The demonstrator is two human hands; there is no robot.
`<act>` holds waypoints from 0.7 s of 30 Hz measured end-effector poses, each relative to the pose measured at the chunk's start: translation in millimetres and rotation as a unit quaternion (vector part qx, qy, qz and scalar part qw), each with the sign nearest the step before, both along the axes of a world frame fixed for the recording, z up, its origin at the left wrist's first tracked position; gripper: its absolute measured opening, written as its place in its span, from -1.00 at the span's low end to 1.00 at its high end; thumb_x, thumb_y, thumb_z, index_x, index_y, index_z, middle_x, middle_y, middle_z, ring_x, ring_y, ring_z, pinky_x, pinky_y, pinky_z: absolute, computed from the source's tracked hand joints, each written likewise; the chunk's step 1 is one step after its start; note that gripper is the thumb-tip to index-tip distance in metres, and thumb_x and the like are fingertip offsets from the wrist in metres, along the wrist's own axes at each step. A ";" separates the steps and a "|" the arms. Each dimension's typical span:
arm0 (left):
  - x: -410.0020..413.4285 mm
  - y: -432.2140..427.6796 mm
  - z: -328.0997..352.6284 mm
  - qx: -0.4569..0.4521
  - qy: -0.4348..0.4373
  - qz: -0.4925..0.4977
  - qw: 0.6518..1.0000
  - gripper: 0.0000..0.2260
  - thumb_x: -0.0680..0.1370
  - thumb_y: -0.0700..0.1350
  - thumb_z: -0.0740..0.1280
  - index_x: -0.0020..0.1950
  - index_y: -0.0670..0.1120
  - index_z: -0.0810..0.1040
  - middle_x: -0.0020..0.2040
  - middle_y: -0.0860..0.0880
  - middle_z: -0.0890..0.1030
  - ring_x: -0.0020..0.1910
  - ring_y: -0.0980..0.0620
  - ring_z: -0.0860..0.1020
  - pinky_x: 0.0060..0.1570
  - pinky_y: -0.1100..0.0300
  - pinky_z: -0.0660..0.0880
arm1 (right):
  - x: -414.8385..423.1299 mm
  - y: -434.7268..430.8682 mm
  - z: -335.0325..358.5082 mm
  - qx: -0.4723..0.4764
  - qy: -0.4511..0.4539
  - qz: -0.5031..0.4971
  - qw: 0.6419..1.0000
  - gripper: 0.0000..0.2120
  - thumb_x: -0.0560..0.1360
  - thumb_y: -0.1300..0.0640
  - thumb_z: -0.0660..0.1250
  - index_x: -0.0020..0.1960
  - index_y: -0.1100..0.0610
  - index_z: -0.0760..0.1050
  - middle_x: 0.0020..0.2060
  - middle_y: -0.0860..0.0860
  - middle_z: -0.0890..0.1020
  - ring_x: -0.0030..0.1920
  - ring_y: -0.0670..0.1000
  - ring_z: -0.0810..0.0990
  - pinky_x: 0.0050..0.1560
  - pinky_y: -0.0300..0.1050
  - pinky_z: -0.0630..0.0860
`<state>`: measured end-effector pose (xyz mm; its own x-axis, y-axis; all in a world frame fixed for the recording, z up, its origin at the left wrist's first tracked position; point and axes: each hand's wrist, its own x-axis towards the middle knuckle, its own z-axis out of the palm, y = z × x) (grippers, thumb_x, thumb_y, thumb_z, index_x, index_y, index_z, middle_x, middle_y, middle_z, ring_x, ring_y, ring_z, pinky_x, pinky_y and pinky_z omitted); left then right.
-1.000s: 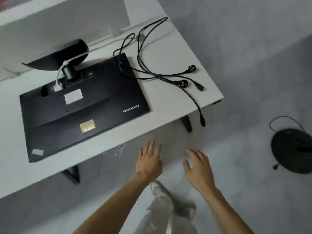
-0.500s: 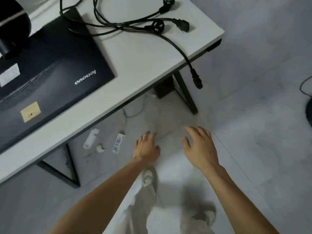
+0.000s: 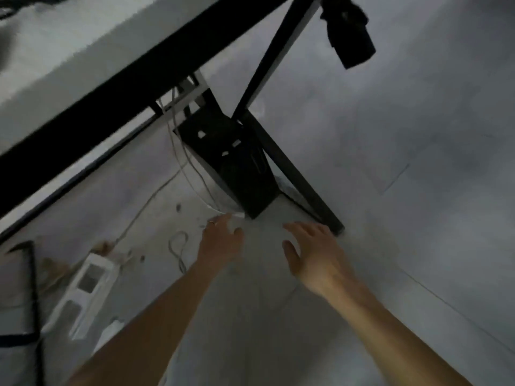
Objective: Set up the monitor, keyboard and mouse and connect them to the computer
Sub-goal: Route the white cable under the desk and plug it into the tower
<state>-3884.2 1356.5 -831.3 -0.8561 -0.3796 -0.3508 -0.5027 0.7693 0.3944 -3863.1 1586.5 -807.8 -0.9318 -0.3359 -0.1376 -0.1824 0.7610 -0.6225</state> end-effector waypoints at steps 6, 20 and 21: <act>-116.4 -58.0 -12.1 0.024 0.137 0.078 0.987 -0.37 0.61 0.25 0.18 0.59 -0.04 0.21 0.53 -0.12 0.30 0.44 -0.14 0.35 0.40 0.03 0.32 | -74.3 -52.6 -63.1 -0.091 -0.019 -0.033 0.995 -0.54 0.67 -0.10 0.11 0.52 0.02 0.29 0.44 0.00 0.43 0.46 0.04 0.29 0.41 -0.14 0.20; -208.4 -80.4 -38.4 -0.029 0.262 -0.037 0.964 -0.44 0.30 -0.02 0.60 0.17 0.07 0.38 0.08 -0.02 0.45 0.14 -0.12 0.48 0.12 -0.11 0.53 | -184.9 -119.5 -85.2 -0.229 -0.100 -0.122 0.961 -0.39 0.60 -0.33 0.07 0.43 0.10 0.33 0.18 0.10 0.58 0.15 0.12 0.56 0.12 0.02 0.53; -206.0 -79.1 -37.3 -0.045 0.262 -0.044 0.963 -0.44 0.31 -0.02 0.60 0.18 0.05 0.39 0.07 -0.02 0.45 0.13 -0.13 0.49 0.10 -0.07 0.52 | -189.1 -122.1 -80.9 -0.256 -0.126 -0.142 0.948 -0.36 0.58 -0.36 0.08 0.39 0.12 0.36 0.12 0.09 0.58 0.08 0.10 0.57 0.04 -0.02 0.52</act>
<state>-4090.2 1277.4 -868.6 -0.9371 -0.3060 0.1682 -0.1844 0.8429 0.5055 -4052.1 1464.3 -888.7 -0.9541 -0.1582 -0.2544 0.1883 0.3437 -0.9200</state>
